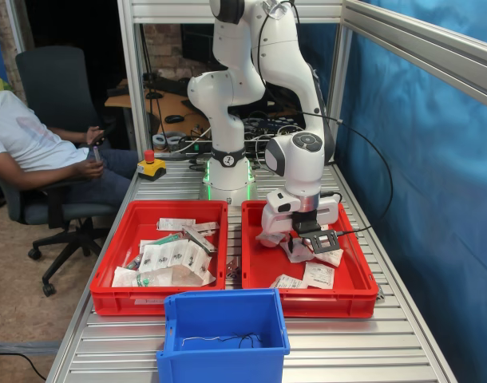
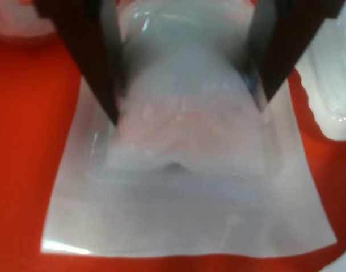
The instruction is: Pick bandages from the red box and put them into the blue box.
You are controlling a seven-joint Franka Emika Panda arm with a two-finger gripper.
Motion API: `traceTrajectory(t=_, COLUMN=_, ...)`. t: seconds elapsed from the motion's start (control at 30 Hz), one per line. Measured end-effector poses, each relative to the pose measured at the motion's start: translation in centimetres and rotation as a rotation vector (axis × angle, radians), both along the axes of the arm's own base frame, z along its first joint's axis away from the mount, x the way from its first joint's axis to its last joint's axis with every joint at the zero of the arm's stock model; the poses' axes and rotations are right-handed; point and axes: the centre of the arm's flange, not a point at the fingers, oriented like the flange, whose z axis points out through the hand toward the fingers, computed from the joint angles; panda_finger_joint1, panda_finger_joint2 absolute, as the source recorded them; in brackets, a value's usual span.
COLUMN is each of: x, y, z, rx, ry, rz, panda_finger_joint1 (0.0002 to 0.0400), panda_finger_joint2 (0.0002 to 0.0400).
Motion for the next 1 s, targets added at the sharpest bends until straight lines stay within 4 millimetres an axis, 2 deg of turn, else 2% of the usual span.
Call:
traceTrajectory(t=0.07, x=0.00, y=0.00, z=0.00, rx=0.000, ry=0.000, rz=0.000, panda_finger_joint1=0.0193, panda_finger_joint2=0.0193)
traceTrajectory(t=0.1, x=0.01, y=0.00, z=0.01, rx=0.000, ry=0.000, rz=0.000, panda_finger_joint1=0.0143, panda_finger_joint2=0.0143)
traceTrajectory(t=0.23, x=0.03, y=0.01, z=0.05, rx=0.001, ry=-0.002, rz=0.000, panda_finger_joint1=0.0143, panda_finger_joint2=0.0143)
traceTrajectory(t=0.27, x=0.04, y=0.01, z=0.06, rx=0.001, ry=-0.002, rz=0.000, panda_finger_joint1=0.0093, panda_finger_joint2=0.0093)
traceTrajectory(t=0.4, x=0.04, y=0.01, z=0.06, rx=0.001, ry=-0.003, rz=0.000, panda_finger_joint1=0.0093, panda_finger_joint2=0.0093)
traceTrajectory(t=0.43, x=0.04, y=0.01, z=0.06, rx=0.001, ry=-0.003, rz=0.000, panda_finger_joint1=0.0062, panda_finger_joint2=0.0062)
traceTrajectory(t=1.0, x=0.04, y=0.01, z=0.06, rx=0.001, ry=-0.003, rz=0.000, panda_finger_joint1=0.0062, panda_finger_joint2=0.0062)
